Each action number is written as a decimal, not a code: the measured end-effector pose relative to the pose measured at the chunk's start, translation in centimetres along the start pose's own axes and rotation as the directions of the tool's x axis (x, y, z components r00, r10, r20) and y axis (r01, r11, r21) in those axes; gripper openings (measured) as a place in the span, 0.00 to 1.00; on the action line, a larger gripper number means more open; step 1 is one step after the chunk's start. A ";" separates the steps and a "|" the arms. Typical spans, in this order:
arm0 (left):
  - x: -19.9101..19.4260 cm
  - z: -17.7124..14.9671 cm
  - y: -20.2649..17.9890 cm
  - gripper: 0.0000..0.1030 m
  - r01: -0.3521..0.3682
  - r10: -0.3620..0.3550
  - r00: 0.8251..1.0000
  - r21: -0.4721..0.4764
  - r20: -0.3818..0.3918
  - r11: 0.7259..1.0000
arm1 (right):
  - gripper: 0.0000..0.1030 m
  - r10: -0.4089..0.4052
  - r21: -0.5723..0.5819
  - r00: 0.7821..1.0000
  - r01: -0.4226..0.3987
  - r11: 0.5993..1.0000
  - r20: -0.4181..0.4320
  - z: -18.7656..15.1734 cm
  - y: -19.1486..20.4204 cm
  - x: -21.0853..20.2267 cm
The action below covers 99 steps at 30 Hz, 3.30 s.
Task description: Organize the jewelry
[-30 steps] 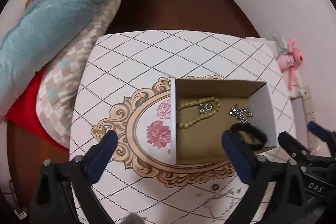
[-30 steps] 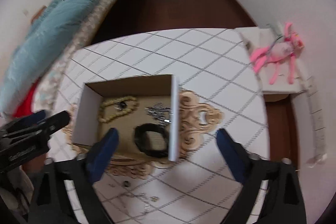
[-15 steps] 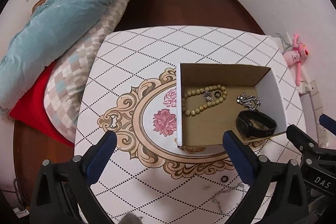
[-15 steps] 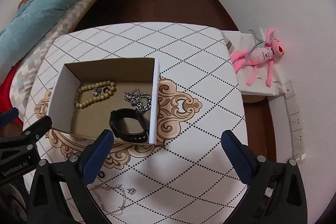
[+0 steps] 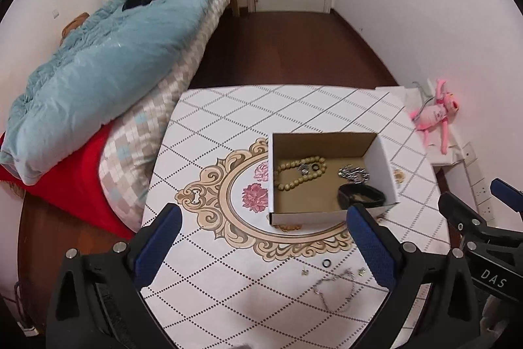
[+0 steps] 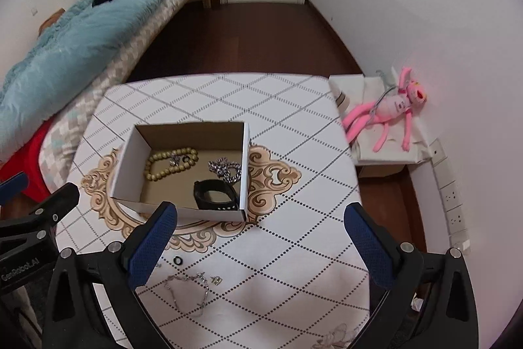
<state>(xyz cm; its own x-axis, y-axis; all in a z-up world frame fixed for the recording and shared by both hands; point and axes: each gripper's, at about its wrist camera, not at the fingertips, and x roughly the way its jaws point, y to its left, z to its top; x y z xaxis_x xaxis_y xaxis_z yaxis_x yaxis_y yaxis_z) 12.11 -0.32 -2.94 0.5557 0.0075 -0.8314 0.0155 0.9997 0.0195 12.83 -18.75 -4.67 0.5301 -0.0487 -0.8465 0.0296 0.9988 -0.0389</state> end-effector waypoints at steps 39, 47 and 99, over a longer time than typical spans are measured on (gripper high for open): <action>11.8 -12.0 1.0 1.00 -0.113 0.114 0.930 0.021 -0.350 0.993 | 0.40 0.213 0.100 0.939 -0.193 0.976 -0.271 -11.9 1.7 11.8; 12.4 -12.8 0.4 1.00 -0.112 0.122 0.919 0.049 -0.375 0.993 | 0.13 0.152 -0.014 0.965 -0.159 0.987 -0.212 -13.2 4.2 11.9; 12.2 -12.3 -6.8 0.53 0.157 -0.108 0.915 0.095 -0.389 0.983 | 0.13 0.165 0.277 0.982 -0.134 0.952 -0.093 -12.7 -5.4 7.1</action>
<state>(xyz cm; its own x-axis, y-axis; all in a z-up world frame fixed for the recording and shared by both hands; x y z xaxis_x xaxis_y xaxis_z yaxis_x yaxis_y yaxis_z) 8.59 -6.71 -20.01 0.1833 -0.0921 -0.9787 0.1809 0.9818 -0.0586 5.66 -24.47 -17.25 0.4467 0.1175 -0.8869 0.1918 0.9557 0.2232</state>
